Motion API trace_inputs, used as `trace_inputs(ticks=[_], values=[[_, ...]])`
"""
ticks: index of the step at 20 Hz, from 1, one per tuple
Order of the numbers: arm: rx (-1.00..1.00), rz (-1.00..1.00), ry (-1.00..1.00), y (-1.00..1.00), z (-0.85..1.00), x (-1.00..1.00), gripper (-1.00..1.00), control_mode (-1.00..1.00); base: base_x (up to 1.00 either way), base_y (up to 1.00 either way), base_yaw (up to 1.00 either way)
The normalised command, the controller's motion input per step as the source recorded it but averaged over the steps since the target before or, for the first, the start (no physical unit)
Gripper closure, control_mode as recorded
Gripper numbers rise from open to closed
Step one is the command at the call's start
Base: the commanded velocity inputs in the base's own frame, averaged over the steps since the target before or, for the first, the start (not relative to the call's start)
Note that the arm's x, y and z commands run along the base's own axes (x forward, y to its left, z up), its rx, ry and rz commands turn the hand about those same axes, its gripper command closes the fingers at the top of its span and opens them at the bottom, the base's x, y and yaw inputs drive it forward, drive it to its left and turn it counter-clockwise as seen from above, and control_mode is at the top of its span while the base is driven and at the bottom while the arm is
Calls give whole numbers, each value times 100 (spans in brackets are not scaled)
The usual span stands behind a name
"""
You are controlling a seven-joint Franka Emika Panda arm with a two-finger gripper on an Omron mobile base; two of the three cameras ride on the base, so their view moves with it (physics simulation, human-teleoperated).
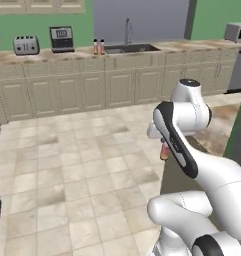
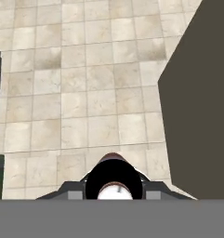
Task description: Place the large bottle from the dining counter next to the other large bottle outside the sink, and place the small bottle from the dining counter next to the other small bottle inside the sink.
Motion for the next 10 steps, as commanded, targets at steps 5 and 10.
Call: trace_inputs(ticks=[5,10], values=[[0,0,0,0,0,0,100,100,100,68,-5],[0,0,0,0,0,0,100,100,100,46,-16]])
